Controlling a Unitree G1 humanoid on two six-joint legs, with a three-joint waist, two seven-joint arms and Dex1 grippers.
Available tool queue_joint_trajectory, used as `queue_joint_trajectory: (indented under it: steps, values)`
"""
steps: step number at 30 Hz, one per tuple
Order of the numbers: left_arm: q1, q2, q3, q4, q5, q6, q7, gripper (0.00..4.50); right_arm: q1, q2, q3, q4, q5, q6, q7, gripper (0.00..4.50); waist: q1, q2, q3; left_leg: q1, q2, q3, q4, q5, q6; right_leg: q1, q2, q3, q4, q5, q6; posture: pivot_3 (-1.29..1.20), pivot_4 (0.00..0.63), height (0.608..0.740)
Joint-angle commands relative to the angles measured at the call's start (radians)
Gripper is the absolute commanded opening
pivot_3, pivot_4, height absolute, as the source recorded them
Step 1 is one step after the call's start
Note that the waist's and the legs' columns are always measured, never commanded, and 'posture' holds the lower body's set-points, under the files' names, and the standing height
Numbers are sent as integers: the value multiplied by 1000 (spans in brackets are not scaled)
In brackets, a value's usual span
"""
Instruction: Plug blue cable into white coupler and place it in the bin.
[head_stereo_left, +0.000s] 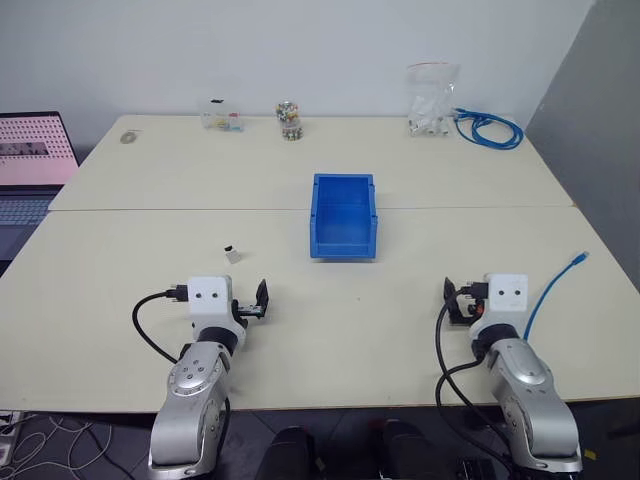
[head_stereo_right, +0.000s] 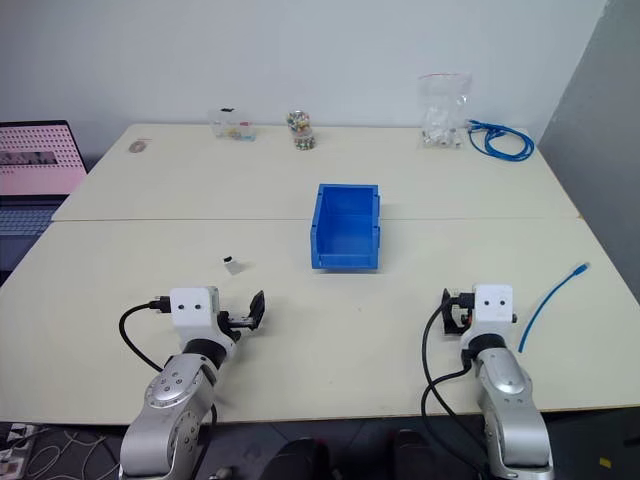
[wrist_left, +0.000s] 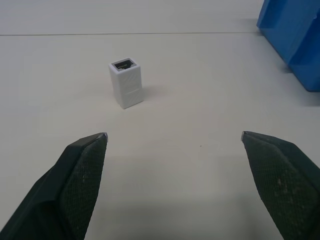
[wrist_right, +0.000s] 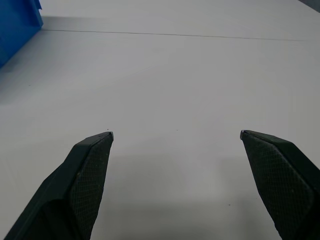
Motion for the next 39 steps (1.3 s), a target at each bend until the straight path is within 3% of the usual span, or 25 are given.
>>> queue_joint_trajectory:
  steps: [1, 21, 27, 30, 33, 36, 39]
  values:
    - [-12, -5, -5, -16, 16, -15, 20, 4500, -21, 18, -13, -37, 7, -8, -15, 4320, 0, 0, 0, 0, 0, 0, 0, 0, 0, 0, 0, 0, 0, 0, 0, 0, 150, 740]
    - [16, -30, -14, -9, 43, -36, 63, 4500, 3, 20, -6, -54, -14, 1, -22, 4320, 0, -1, 0, 0, 0, 0, 0, 0, 0, 0, 0, 0, 0, 0, 0, 0, 150, 740]
    - [-24, -6, -14, 6, 8, -51, 1, 4500, 5, 7, -17, -109, -41, 21, -37, 4320, 0, -1, 1, 0, 0, 0, 0, 0, 0, 0, 0, 0, 0, 0, 0, 0, 150, 740]
    - [-94, 53, -81, -28, -64, -50, -164, 4500, -30, -16, -78, -160, -31, 63, -46, 4320, 0, -2, 1, 0, 0, 0, 0, 0, 0, 0, 0, 0, 0, 0, 0, 0, 150, 740]
    - [-221, 160, -205, -44, -144, -13, -414, 4500, -170, -39, -241, -142, 1, 155, -117, 4320, 3, -3, 2, -1, -1, -1, 0, 0, 0, 0, 0, -1, -1, 0, 0, 0, 150, 740]
    - [-362, 204, -303, 9, -197, 1, -577, 4500, -328, -80, -385, -21, 10, 262, -194, 4320, 3, -3, 2, -2, -3, 0, 1, 0, 0, 0, 0, -1, -1, 1, 1, 0, 150, 740]
    - [-493, 221, -415, 123, -192, -66, -756, 4500, -453, -138, -418, 200, 17, 266, -194, 4320, 1, -3, 2, -1, -3, 1, 0, 0, 0, 1, 0, -1, -2, 1, 1, 0, 150, 740]
